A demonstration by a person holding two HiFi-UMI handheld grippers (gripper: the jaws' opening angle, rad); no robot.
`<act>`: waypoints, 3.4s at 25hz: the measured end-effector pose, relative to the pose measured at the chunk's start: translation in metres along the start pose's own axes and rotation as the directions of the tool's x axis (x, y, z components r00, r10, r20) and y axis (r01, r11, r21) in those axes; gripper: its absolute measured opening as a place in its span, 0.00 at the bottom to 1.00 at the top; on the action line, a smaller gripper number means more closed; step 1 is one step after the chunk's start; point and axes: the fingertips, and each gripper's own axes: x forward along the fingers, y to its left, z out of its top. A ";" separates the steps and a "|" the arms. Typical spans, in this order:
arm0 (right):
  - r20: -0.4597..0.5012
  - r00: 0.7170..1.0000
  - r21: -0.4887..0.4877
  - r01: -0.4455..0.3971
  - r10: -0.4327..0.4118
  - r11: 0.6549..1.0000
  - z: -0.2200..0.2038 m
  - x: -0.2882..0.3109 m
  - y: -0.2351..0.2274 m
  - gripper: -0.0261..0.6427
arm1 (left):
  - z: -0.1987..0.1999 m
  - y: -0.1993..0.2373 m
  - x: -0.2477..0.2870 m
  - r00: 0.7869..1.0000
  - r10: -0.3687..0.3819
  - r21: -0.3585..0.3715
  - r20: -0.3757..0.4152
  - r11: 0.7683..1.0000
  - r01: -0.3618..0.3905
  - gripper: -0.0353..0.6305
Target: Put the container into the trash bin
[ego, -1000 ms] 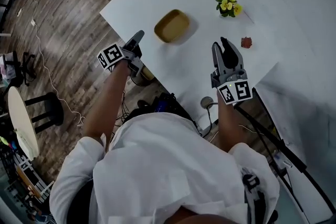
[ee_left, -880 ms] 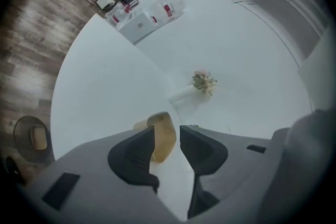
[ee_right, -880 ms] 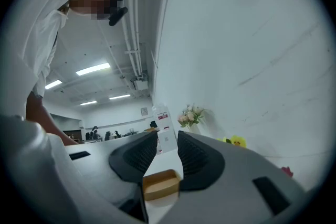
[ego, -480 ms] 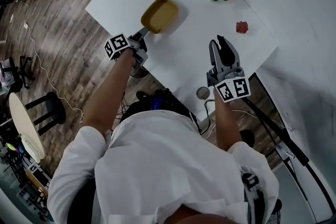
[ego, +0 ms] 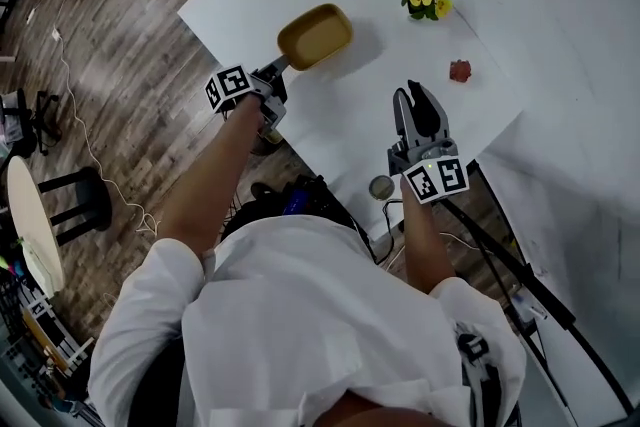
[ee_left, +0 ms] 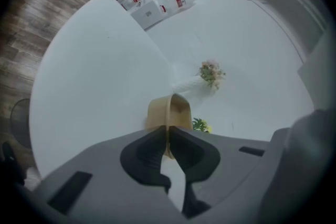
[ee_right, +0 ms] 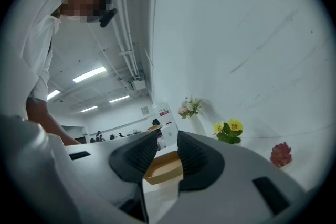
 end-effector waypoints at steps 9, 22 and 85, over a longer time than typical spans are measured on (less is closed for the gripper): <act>-0.021 0.954 -0.117 -0.300 0.300 0.947 0.021 0.080 0.119 0.24 | 0.077 -0.068 -0.169 0.939 -0.180 0.131 0.292 0.980 0.147 0.09; -0.042 0.676 -0.148 -0.733 0.736 0.664 -0.043 0.154 0.357 0.23 | 0.081 -0.049 -0.469 0.667 -0.192 0.257 0.720 0.966 0.001 0.09; -0.618 0.743 -0.102 -0.400 0.257 0.911 -0.678 0.099 0.156 0.22 | -0.132 0.647 -0.140 0.941 0.284 -0.375 0.185 0.905 -0.200 0.09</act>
